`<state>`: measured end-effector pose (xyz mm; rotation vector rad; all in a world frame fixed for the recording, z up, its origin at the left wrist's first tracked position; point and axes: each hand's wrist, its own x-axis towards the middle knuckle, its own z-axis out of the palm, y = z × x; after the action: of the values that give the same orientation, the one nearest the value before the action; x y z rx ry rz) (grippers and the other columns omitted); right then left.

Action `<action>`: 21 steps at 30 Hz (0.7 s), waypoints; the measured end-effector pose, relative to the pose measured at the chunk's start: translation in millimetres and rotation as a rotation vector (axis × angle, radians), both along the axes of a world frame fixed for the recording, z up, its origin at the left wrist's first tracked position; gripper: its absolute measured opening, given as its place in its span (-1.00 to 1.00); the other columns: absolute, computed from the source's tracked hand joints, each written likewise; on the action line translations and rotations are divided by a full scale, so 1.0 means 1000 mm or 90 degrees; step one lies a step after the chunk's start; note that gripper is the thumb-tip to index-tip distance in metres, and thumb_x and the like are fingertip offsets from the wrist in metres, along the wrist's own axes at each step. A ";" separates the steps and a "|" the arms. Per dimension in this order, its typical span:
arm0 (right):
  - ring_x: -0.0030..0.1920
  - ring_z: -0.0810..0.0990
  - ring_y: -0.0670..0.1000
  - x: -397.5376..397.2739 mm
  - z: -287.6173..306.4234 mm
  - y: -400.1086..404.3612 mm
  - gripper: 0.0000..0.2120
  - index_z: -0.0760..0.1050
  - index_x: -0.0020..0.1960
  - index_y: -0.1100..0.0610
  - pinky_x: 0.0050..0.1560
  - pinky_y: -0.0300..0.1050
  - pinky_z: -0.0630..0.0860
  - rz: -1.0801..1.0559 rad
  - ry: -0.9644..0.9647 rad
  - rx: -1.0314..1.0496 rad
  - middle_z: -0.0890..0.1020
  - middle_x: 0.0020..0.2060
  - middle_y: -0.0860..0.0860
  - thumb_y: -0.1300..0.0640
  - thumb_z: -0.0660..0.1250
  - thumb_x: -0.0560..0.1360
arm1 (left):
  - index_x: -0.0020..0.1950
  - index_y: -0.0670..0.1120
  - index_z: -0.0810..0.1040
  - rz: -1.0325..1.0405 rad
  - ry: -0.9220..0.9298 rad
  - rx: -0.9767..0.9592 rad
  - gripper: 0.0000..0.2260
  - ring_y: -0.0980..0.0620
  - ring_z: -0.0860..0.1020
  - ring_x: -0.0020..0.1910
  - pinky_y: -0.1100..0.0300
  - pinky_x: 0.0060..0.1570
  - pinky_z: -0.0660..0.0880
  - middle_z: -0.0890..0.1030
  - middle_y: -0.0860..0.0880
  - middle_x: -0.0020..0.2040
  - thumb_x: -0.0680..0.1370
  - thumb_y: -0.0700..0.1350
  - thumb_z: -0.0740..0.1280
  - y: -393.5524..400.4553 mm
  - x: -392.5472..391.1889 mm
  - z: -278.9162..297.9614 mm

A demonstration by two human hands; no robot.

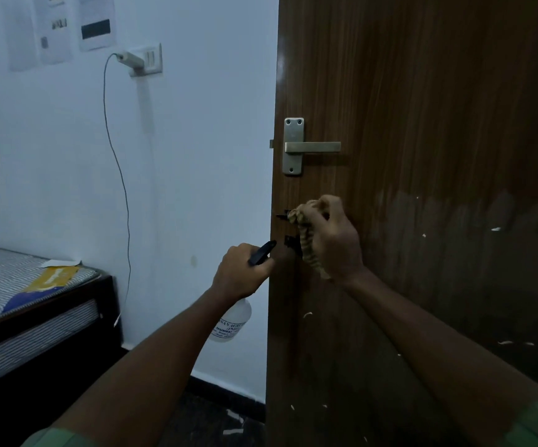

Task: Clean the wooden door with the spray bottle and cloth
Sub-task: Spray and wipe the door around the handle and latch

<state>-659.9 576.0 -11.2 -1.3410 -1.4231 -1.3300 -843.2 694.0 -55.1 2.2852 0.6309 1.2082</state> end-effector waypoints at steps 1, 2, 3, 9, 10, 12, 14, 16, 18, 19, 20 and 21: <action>0.20 0.58 0.20 0.005 -0.012 0.008 -0.65 0.52 0.39 0.20 0.07 0.02 0.66 -0.029 -0.048 -0.040 0.47 0.33 0.23 0.24 0.33 0.61 | -0.29 -0.29 0.54 -0.003 -0.018 -0.016 -0.52 -0.04 0.43 -0.49 0.04 -0.40 0.34 0.59 -0.28 -0.37 0.37 0.17 0.22 0.000 0.000 -0.004; 0.36 0.50 0.25 0.010 -0.026 0.013 -0.58 0.46 0.47 0.19 0.25 0.15 0.59 -0.073 -0.105 -0.097 0.44 0.42 0.24 0.22 0.33 0.62 | -0.28 -0.30 0.55 -0.008 -0.031 -0.031 -0.53 -0.05 0.42 -0.49 0.04 -0.40 0.35 0.59 -0.30 -0.36 0.38 0.14 0.23 0.000 -0.001 -0.006; 0.51 0.35 0.27 0.017 -0.039 0.015 -0.49 0.36 0.56 0.16 0.41 0.25 0.43 -0.134 -0.167 -0.157 0.35 0.53 0.23 0.20 0.30 0.62 | -0.27 -0.31 0.55 -0.014 -0.039 -0.039 -0.55 -0.05 0.42 -0.49 0.05 -0.41 0.35 0.58 -0.31 -0.35 0.38 0.12 0.24 -0.001 -0.002 -0.007; 0.51 0.38 0.23 0.036 -0.063 0.013 -0.42 0.16 0.66 0.11 0.40 0.22 0.41 -0.198 -0.209 -0.169 0.31 0.56 0.24 0.19 0.18 0.66 | -0.25 -0.30 0.52 -0.013 -0.033 0.000 -0.56 -0.07 0.40 -0.48 -0.15 -0.47 0.41 0.56 -0.29 -0.36 0.42 0.12 0.23 0.011 -0.008 -0.011; 0.40 0.46 0.24 0.033 -0.060 0.017 -0.47 0.26 0.62 0.17 0.33 0.18 0.49 -0.157 -0.177 -0.141 0.42 0.47 0.29 0.29 0.18 0.66 | -0.26 -0.30 0.52 -0.012 -0.037 -0.001 -0.57 -0.07 0.40 -0.48 -0.17 -0.47 0.42 0.56 -0.29 -0.36 0.42 0.11 0.23 0.013 -0.009 -0.012; 0.30 0.54 0.25 0.024 -0.053 0.023 -0.50 0.41 0.52 0.27 0.26 0.19 0.55 -0.094 -0.117 -0.087 0.52 0.33 0.30 0.42 0.17 0.59 | -0.27 -0.30 0.51 -0.008 -0.046 0.004 -0.59 -0.07 0.39 -0.48 -0.17 -0.48 0.43 0.56 -0.30 -0.37 0.43 0.08 0.25 0.014 -0.010 -0.009; 0.29 0.53 0.27 0.018 -0.050 0.030 -0.53 0.49 0.43 0.29 0.28 0.22 0.53 -0.062 -0.087 -0.077 0.56 0.28 0.29 0.42 0.25 0.53 | -0.29 -0.29 0.50 -0.008 -0.064 0.015 -0.61 -0.10 0.39 -0.49 -0.17 -0.48 0.42 0.54 -0.29 -0.38 0.44 0.06 0.25 0.011 -0.008 -0.009; 0.28 0.50 0.25 0.011 -0.045 0.035 -0.60 0.56 0.37 0.27 0.31 0.18 0.49 -0.074 -0.104 -0.056 0.60 0.25 0.24 0.35 0.34 0.53 | -0.30 -0.28 0.49 -0.007 -0.095 0.032 -0.61 -0.25 0.43 -0.50 -0.17 -0.47 0.41 0.52 -0.28 -0.41 0.46 0.05 0.25 0.010 -0.007 -0.005; 0.22 0.56 0.22 0.000 -0.037 0.043 -0.70 0.61 0.30 0.21 0.27 0.16 0.47 -0.098 -0.135 -0.024 0.64 0.20 0.18 0.27 0.33 0.59 | -0.32 -0.28 0.48 -0.005 -0.128 0.035 -0.62 -0.32 0.47 -0.49 -0.18 -0.48 0.41 0.49 -0.27 -0.44 0.47 0.03 0.25 0.008 -0.006 0.002; 0.18 0.59 0.20 -0.007 -0.034 0.048 -0.75 0.62 0.26 0.19 0.25 0.15 0.46 -0.112 -0.151 -0.015 0.65 0.17 0.17 0.24 0.31 0.61 | -0.32 -0.29 0.48 -0.006 -0.140 0.037 -0.63 -0.33 0.47 -0.49 -0.19 -0.49 0.41 0.48 -0.28 -0.45 0.47 0.02 0.25 0.008 -0.005 0.005; 0.14 0.60 0.20 -0.011 -0.033 0.053 -0.78 0.62 0.23 0.18 0.25 0.15 0.45 -0.128 -0.167 -0.016 0.65 0.13 0.17 0.22 0.29 0.63 | -0.32 -0.29 0.48 -0.007 -0.146 0.039 -0.63 -0.34 0.47 -0.49 -0.19 -0.51 0.42 0.47 -0.28 -0.45 0.47 0.02 0.25 0.008 -0.005 0.008; 0.12 0.59 0.20 -0.015 -0.033 0.057 -0.80 0.61 0.20 0.19 0.26 0.15 0.45 -0.149 -0.181 -0.026 0.64 0.09 0.17 0.22 0.26 0.65 | -0.32 -0.29 0.48 -0.007 -0.148 0.047 -0.62 -0.34 0.47 -0.49 -0.20 -0.50 0.42 0.48 -0.27 -0.46 0.48 0.03 0.25 0.008 -0.005 0.010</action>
<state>-674.6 633.2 -44.4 -1.4210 -1.5205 -1.7097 -847.8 702.4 -44.8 2.1587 0.4950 1.4871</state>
